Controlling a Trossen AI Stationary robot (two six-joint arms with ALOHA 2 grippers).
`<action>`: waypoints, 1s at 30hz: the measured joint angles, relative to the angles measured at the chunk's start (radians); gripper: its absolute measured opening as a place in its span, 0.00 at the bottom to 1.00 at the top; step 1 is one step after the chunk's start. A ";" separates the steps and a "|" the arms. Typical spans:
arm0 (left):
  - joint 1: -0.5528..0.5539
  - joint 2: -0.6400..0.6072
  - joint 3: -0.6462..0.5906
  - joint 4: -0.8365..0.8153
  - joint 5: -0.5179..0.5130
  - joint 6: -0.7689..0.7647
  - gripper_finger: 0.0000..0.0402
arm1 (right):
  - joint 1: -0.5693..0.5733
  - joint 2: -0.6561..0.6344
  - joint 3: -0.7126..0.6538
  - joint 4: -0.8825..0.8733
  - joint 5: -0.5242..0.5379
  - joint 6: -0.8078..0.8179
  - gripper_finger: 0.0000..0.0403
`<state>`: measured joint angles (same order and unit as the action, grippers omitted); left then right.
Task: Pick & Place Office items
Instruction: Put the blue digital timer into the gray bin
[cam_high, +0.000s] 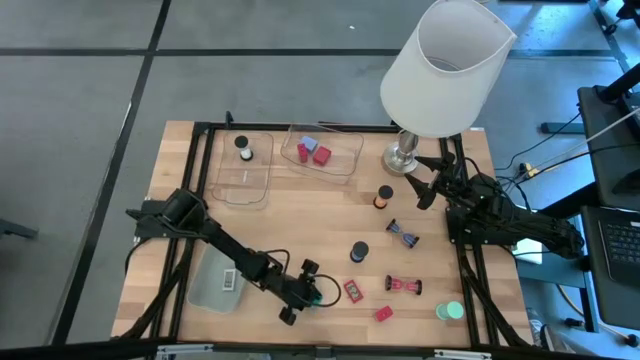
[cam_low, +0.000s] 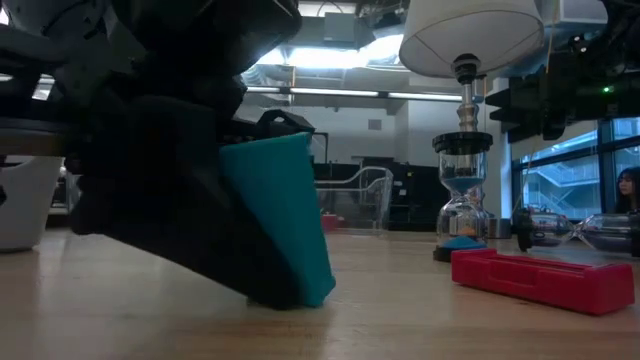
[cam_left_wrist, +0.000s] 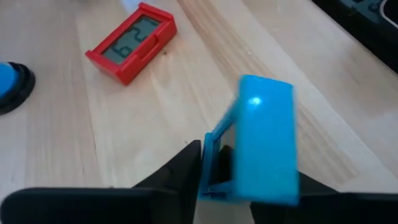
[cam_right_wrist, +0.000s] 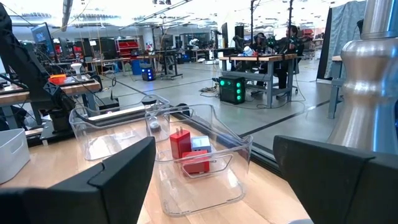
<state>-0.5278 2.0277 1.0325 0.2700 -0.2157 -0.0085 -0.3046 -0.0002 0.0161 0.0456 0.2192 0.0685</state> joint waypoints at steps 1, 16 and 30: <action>0.000 0.000 0.000 -0.001 -0.001 -0.006 0.25 | 0.000 0.000 0.000 0.000 0.000 0.000 0.81; -0.040 -0.272 -0.001 -0.340 -0.049 -0.217 0.17 | 0.000 0.000 0.000 0.001 -0.001 0.000 0.81; -0.364 -0.744 -0.003 -1.157 -0.110 -0.808 0.17 | 0.000 0.000 0.000 0.000 0.000 0.000 0.81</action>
<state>-0.8915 1.2839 1.0297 -0.8866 -0.3259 -0.8163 -0.3046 -0.0002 0.0160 0.0456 0.2192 0.0686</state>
